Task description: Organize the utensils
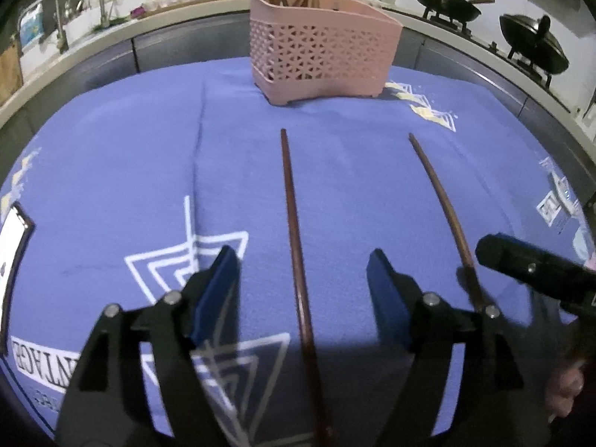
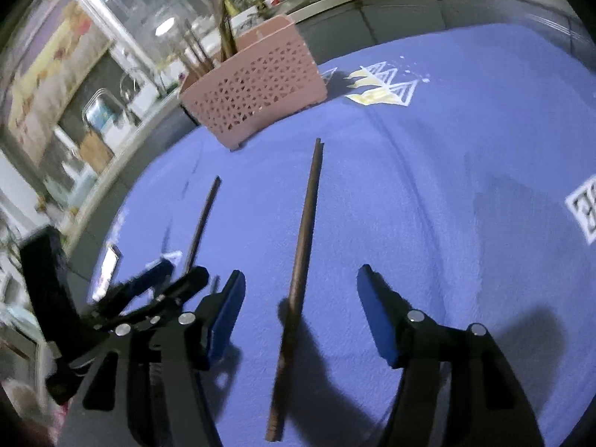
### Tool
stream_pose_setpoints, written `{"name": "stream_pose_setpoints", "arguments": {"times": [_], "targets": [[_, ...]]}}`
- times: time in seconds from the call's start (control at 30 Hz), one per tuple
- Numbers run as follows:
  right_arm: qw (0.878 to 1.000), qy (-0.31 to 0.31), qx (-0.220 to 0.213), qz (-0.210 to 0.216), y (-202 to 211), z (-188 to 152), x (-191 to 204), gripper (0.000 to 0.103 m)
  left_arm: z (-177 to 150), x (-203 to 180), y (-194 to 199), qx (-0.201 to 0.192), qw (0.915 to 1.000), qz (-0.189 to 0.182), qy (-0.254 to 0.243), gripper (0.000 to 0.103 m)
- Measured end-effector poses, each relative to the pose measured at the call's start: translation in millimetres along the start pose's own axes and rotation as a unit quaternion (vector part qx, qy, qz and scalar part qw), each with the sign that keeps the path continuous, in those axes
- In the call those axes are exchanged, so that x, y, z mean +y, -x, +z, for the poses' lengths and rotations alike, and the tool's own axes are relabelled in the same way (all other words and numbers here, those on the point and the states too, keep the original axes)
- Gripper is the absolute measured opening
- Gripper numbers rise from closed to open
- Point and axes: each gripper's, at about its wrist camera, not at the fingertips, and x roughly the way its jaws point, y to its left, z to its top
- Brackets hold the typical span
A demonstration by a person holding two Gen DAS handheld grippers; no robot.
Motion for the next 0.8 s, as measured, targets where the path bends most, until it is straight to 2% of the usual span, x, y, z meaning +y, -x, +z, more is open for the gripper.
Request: {"name": "stream_pose_setpoints", "arguments": {"times": [0.17,0.3,0.4,0.6,0.8], "targets": [[1.000,0.004,0.009,0.011,-0.2,2.5,0.1,0.070,-0.7,-1.9,-1.3,0.005,0.9999,-0.005,-0.008,0.079],[1.000,0.014,0.007,0.009,-0.3,1.0,3.0,0.072,-1.7,-3.4,-2.1,0.007,0.9998,-0.016,-0.012,0.089],[1.000,0.014,0.010,0.012,-0.3,0.7,2.5,0.073,-2.7,-8.4,-2.9,0.012,0.9996,-0.002,-0.027,0.091],[1.000,0.022,0.012,0.005,-1.0,0.6,4.1,0.073,-1.0,-0.9,0.6,0.007,0.9997,-0.024,0.002,0.091],[0.999,0.037,0.008,-0.014,-2.2,-3.7,11.4,0.073,-1.6,-2.5,0.7,0.009,0.9998,-0.019,-0.001,0.091]]}}
